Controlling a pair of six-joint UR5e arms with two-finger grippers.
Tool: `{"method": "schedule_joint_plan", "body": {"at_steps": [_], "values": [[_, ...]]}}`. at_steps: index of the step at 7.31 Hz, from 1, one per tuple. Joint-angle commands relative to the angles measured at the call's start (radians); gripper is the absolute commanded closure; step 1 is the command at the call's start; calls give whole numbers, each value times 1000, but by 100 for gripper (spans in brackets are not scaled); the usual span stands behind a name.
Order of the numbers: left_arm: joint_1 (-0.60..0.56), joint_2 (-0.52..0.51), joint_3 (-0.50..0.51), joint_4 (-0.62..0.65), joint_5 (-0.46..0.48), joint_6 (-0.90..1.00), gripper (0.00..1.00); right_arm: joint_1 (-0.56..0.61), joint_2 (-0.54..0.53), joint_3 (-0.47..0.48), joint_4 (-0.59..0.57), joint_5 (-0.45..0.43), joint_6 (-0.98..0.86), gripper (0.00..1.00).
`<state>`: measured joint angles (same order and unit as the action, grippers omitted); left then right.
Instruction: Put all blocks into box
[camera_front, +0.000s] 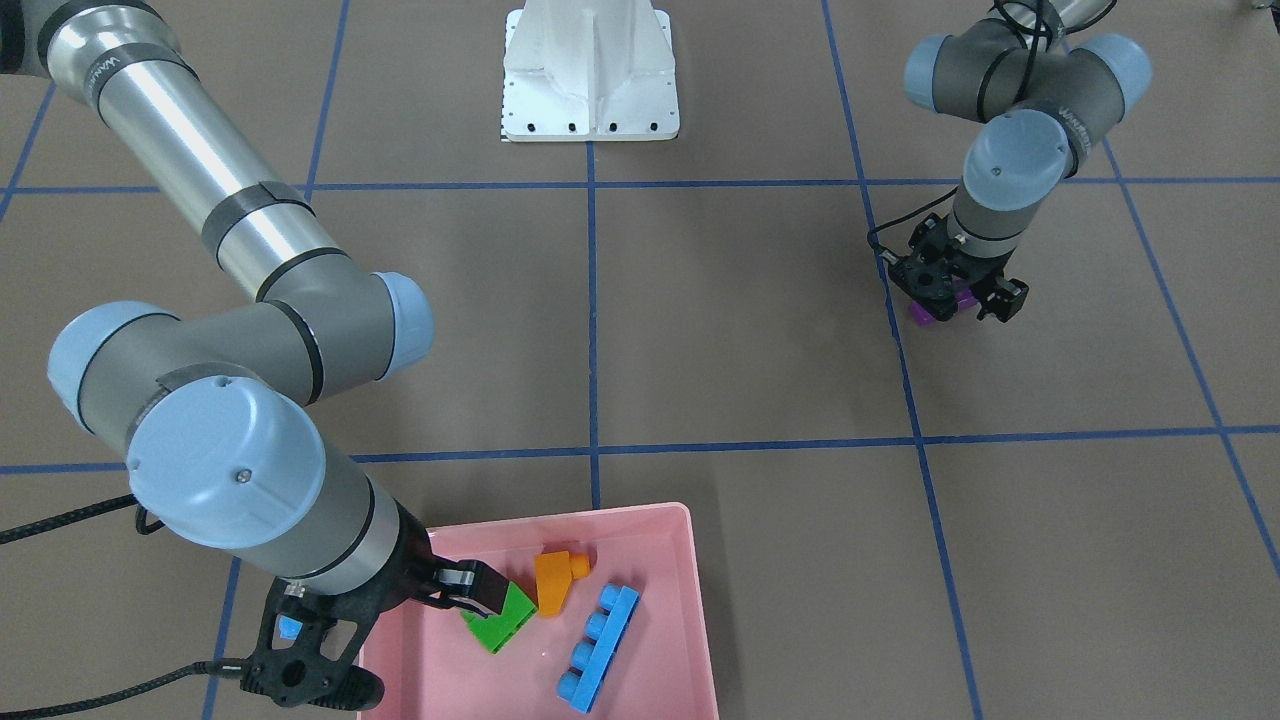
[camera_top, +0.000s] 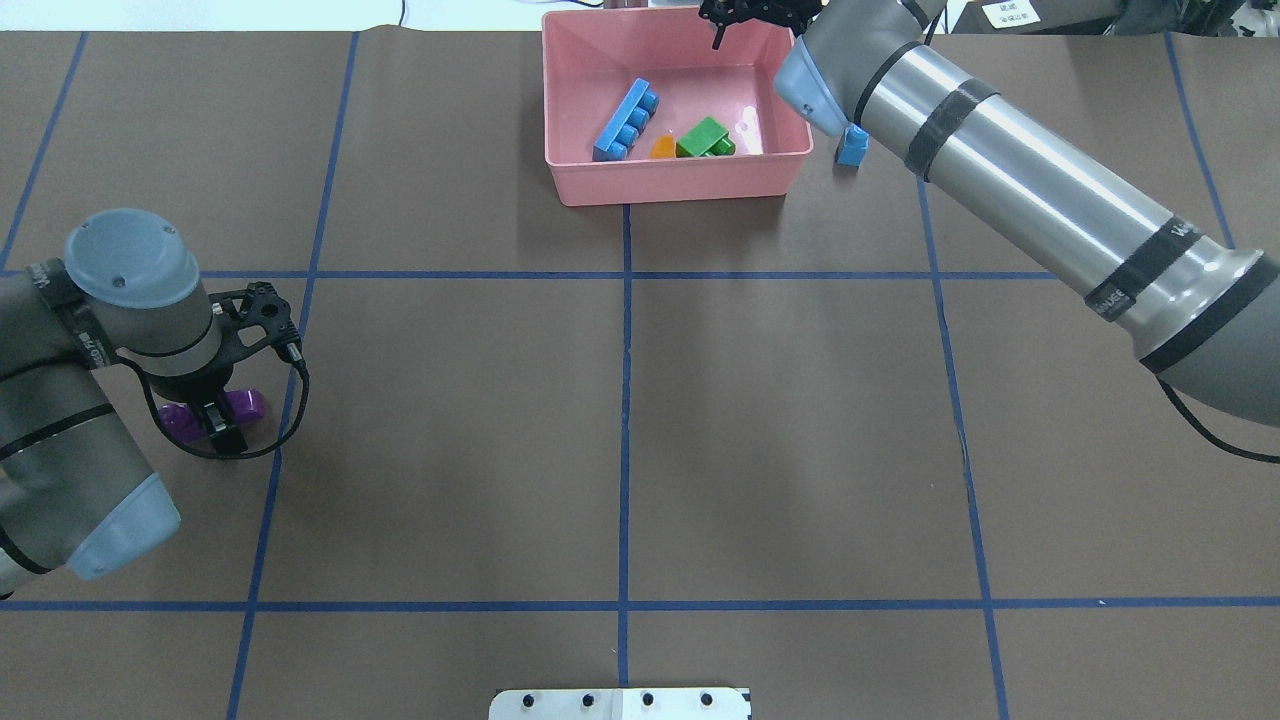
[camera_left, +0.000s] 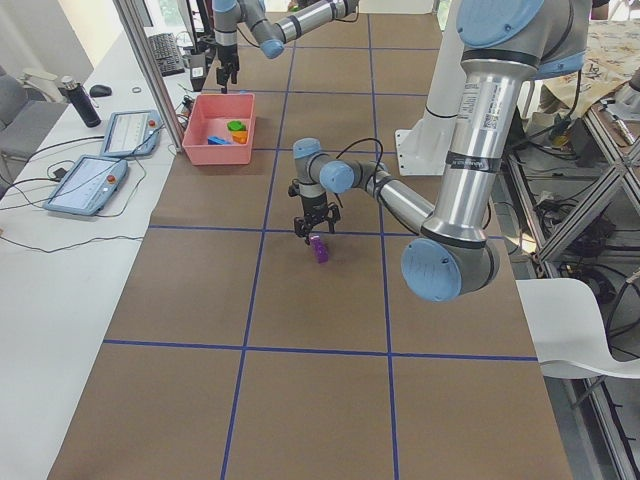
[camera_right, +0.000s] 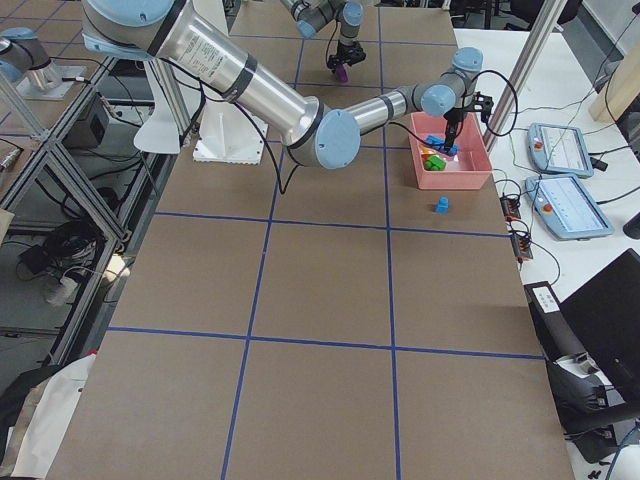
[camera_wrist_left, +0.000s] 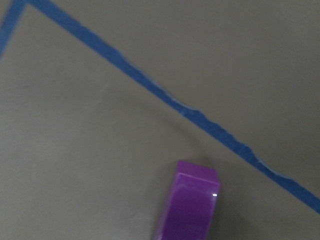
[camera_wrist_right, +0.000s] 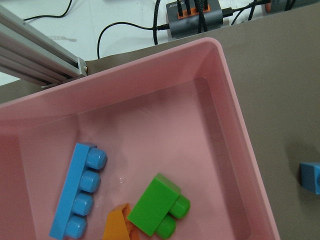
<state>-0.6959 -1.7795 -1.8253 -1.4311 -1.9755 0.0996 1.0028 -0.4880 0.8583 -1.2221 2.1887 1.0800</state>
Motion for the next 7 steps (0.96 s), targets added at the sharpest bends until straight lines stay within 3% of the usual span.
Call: {"method": "schedule_joint_plan", "body": {"at_steps": [1, 7], "values": [[18, -3, 4, 0, 0, 34, 10, 13, -12, -1, -1, 2, -31, 0], [-39, -5, -23, 5, 78, 163, 13, 17, -57, 31, 6, 0, -35, 0]]}}
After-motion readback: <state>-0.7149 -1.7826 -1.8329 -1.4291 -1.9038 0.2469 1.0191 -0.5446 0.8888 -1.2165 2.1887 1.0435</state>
